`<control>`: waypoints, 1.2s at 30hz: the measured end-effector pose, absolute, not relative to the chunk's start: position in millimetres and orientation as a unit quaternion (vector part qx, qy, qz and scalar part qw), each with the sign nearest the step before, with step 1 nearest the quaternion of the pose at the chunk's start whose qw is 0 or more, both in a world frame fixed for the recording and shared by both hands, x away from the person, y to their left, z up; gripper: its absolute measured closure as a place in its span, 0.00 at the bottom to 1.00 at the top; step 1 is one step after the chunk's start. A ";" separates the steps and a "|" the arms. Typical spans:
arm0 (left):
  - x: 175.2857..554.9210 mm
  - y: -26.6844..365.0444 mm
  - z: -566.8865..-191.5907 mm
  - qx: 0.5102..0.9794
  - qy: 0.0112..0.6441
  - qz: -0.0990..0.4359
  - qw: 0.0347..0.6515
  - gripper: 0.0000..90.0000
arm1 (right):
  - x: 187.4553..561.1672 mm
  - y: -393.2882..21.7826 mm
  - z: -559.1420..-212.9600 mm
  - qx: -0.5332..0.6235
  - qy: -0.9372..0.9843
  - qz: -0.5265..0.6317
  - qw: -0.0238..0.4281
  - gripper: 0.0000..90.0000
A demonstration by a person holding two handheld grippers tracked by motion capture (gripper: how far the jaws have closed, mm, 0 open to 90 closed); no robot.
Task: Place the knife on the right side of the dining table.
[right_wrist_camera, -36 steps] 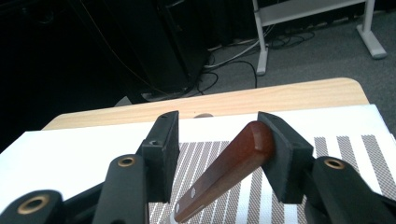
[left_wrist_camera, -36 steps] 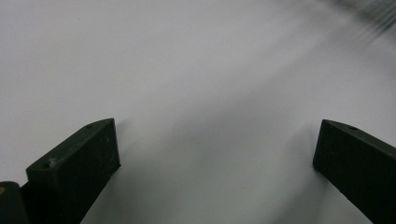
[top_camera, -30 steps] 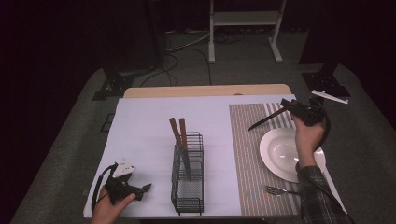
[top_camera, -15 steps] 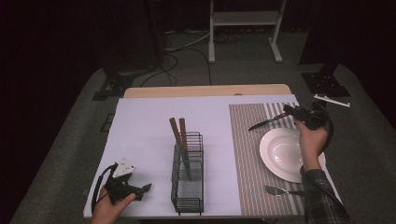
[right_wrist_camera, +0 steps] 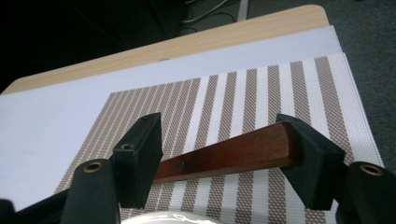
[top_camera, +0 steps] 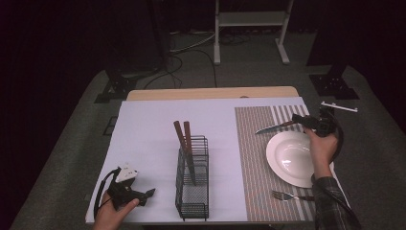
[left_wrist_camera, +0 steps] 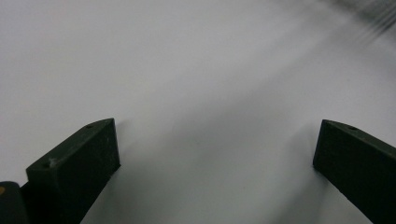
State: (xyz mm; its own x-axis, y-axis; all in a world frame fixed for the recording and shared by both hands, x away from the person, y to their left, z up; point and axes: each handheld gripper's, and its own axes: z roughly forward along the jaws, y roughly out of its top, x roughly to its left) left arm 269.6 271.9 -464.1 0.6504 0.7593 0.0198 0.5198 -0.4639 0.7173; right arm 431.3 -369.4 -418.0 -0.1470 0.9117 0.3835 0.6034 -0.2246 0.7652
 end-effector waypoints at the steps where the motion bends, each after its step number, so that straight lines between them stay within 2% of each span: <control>1: 269.6 271.9 -464.1 0.838 0.381 0.171 0.350 0.00 | 431.2 -370.1 -419.3 0.633 0.600 0.461 0.166 0.36; 36: 269.6 271.9 -464.1 0.838 0.381 0.171 0.350 0.00 | 440.0 -365.3 -437.7 0.653 0.647 0.348 0.183 0.26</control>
State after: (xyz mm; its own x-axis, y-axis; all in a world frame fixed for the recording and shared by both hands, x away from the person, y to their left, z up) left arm 269.6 271.9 -464.1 0.6504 0.7593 0.0203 0.5194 -0.4640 0.7175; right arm 440.0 -365.3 -437.7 -0.0789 0.9729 0.2173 0.7183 -0.0957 0.6891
